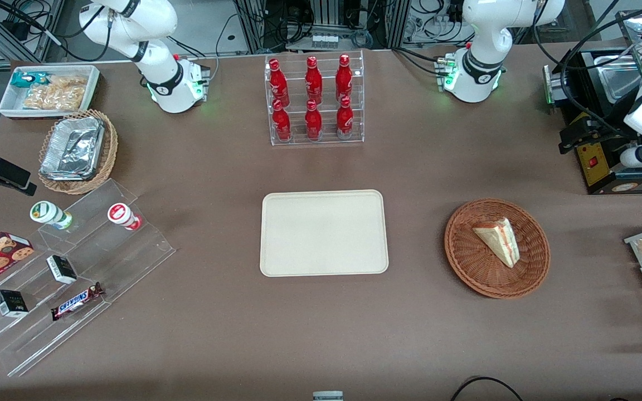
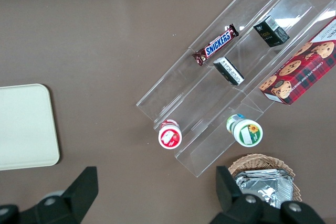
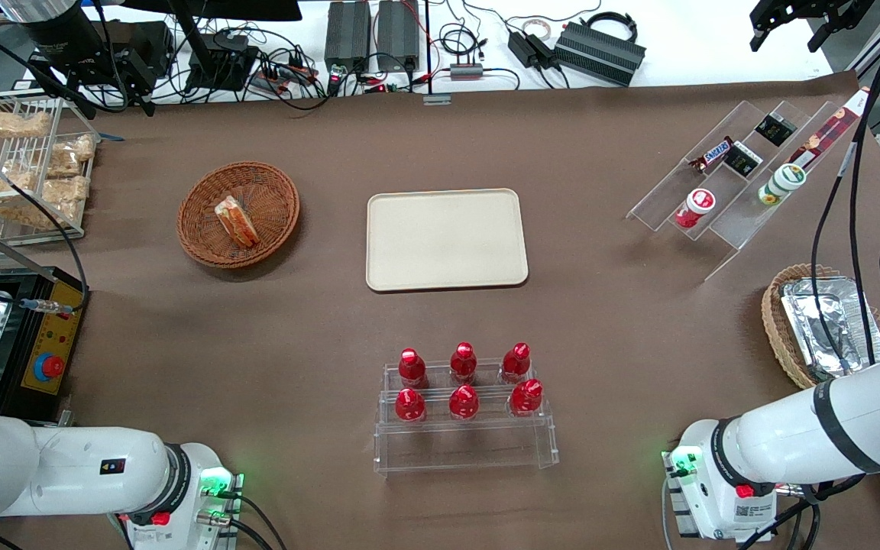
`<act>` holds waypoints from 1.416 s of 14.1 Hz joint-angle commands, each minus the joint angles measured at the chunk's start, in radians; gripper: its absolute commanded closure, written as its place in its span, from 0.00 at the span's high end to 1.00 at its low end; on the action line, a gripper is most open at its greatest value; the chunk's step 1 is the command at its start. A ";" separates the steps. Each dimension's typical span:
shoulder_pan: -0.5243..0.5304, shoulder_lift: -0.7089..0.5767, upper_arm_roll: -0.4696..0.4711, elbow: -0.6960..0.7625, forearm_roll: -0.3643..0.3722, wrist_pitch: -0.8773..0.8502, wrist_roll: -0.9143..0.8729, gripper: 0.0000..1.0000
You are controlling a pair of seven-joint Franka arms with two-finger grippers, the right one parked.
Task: Place sandwich from basket to tray
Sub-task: 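Move the left gripper down over the wrapped sandwich in the wicker basket, then lower the open left gripper around the sandwich and close it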
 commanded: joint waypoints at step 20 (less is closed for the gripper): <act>-0.008 0.134 0.001 -0.609 0.027 0.876 -0.226 1.00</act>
